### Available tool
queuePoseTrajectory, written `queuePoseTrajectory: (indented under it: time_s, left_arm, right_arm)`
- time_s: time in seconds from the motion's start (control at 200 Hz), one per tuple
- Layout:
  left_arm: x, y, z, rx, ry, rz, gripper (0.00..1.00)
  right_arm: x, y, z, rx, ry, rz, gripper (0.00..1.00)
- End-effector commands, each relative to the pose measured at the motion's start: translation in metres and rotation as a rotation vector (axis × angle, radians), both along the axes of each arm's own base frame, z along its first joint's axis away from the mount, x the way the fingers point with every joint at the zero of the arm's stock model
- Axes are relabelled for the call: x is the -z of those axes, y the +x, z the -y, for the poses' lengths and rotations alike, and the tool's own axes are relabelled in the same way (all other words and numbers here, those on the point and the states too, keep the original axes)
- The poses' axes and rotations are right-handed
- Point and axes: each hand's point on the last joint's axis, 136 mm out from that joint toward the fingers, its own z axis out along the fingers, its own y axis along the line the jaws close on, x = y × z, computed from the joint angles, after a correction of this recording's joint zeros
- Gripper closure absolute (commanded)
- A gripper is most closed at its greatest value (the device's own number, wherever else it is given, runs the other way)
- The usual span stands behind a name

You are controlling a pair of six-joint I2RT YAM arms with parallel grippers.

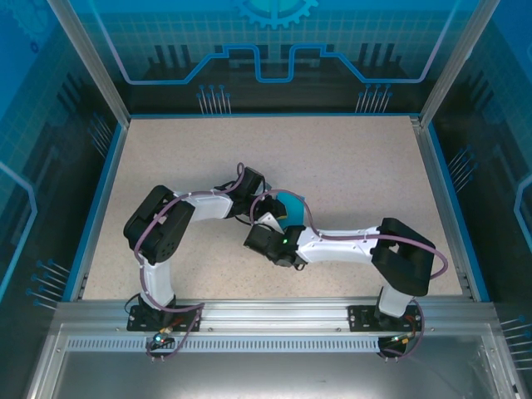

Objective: Fold a paper plane with a square sheet of paper (pick it up from the middle)
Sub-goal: Fold the triangle a second time at the center of the table.

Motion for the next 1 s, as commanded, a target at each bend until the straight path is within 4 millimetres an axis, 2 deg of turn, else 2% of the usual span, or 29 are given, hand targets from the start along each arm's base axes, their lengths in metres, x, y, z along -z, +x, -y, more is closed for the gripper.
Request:
queuePoseTrajectory:
  time_s: [0.0,0.19,0.365,0.4,0.435,0.69,0.995]
  left_arm:
    - [-0.014,0.004,0.0,0.003,-0.014,0.009,0.68]
    - [-0.015,0.005,-0.002,-0.001,0.005,0.022,0.67]
    - [-0.018,0.008,-0.007,-0.012,0.035,0.043,0.6]
    - [-0.018,0.008,-0.009,-0.018,0.045,0.043,0.57]
    - [-0.019,0.008,-0.01,-0.021,0.056,0.048,0.56]
    - [-0.024,0.008,-0.018,-0.035,0.089,0.074,0.46]
    - [-0.031,0.002,-0.029,-0.048,0.12,0.102,0.44]
  right_arm:
    - [-0.007,0.001,0.006,0.017,0.024,-0.001,0.93]
    - [-0.008,0.003,0.009,0.012,0.092,-0.039,1.0]
    - [-0.008,0.001,0.005,-0.027,0.272,-0.145,1.0]
    - [-0.014,0.004,0.002,-0.029,0.317,-0.155,1.0]
    - [-0.007,0.0,0.007,-0.034,0.337,-0.19,1.0]
    - [-0.008,0.009,0.018,-0.031,0.539,-0.311,1.0]
    - [-0.013,0.019,0.029,-0.027,0.739,-0.426,0.99]
